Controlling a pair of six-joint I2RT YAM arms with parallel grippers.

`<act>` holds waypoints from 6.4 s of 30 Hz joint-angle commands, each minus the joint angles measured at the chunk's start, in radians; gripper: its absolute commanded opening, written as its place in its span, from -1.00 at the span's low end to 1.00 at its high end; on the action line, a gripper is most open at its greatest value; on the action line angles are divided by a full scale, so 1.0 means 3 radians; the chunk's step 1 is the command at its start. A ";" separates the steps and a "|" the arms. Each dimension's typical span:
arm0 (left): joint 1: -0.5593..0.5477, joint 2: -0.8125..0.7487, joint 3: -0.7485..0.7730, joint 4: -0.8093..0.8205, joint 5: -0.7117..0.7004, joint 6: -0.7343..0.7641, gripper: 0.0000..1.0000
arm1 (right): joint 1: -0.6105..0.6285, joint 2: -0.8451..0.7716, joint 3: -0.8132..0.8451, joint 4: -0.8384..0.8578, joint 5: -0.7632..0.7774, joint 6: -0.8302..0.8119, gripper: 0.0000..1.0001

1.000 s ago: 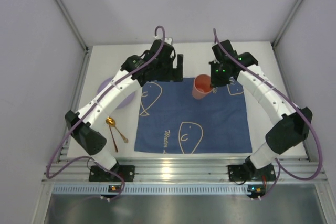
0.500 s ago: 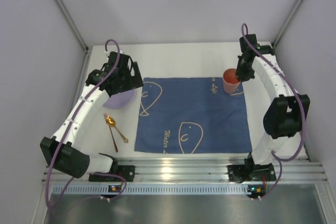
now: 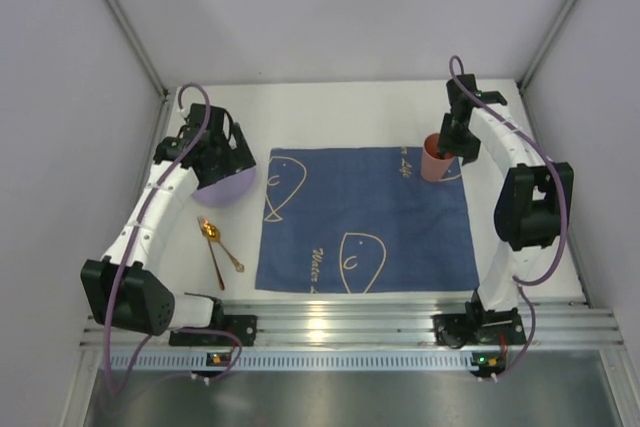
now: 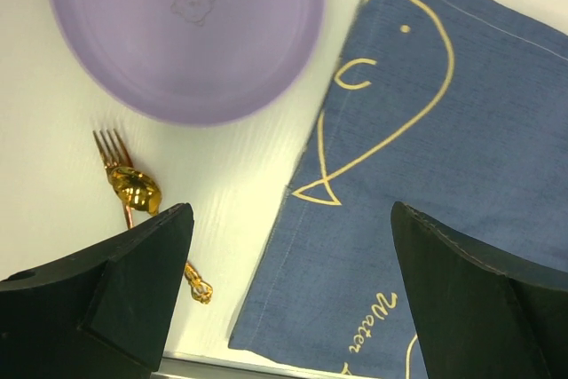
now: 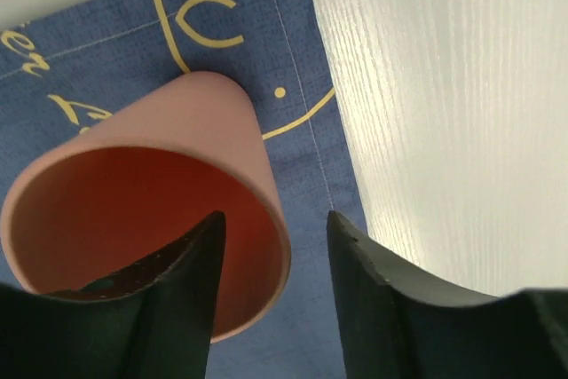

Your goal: Set the dinner table for one person

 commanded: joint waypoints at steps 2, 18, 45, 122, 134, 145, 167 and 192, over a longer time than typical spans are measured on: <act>0.0219 0.0092 -0.0206 0.0220 0.0018 -0.0176 0.96 | -0.0004 -0.0219 0.0090 -0.0067 -0.0044 0.0020 0.32; 0.0889 0.0235 -0.1040 0.1089 0.0003 -0.0938 0.93 | 0.0063 -0.1492 0.0649 -0.1008 -0.0243 0.0010 0.96; 0.0945 0.1462 -0.0979 0.1872 0.0550 -0.0729 -1.00 | 0.0053 -0.1892 0.0029 -0.1141 -0.0023 -0.0036 0.97; 0.0020 -0.0675 -0.2466 0.0562 -0.0621 -0.1532 0.25 | 0.0825 -0.2700 -0.0953 -0.0886 -0.0289 -0.0077 0.99; 0.0454 -0.0042 -0.2512 0.1253 -0.0504 -0.1148 -0.17 | 0.0814 -0.2516 -0.0891 -0.0947 -0.0146 -0.0087 0.99; 0.0475 0.0312 -0.2028 0.1330 -0.0197 -0.0990 -1.00 | 0.0794 -0.2383 -0.0748 -0.0916 -0.0232 -0.0102 0.99; -0.1503 0.1114 0.0938 0.0501 -0.0028 -0.1291 -1.00 | 0.1167 -0.2316 -0.1601 0.1198 -0.2738 0.0485 0.99; -0.2143 0.1534 0.1706 0.0512 0.0059 -0.1378 -1.00 | 0.1183 -0.2178 -0.2114 0.1809 -0.2468 0.0659 -1.00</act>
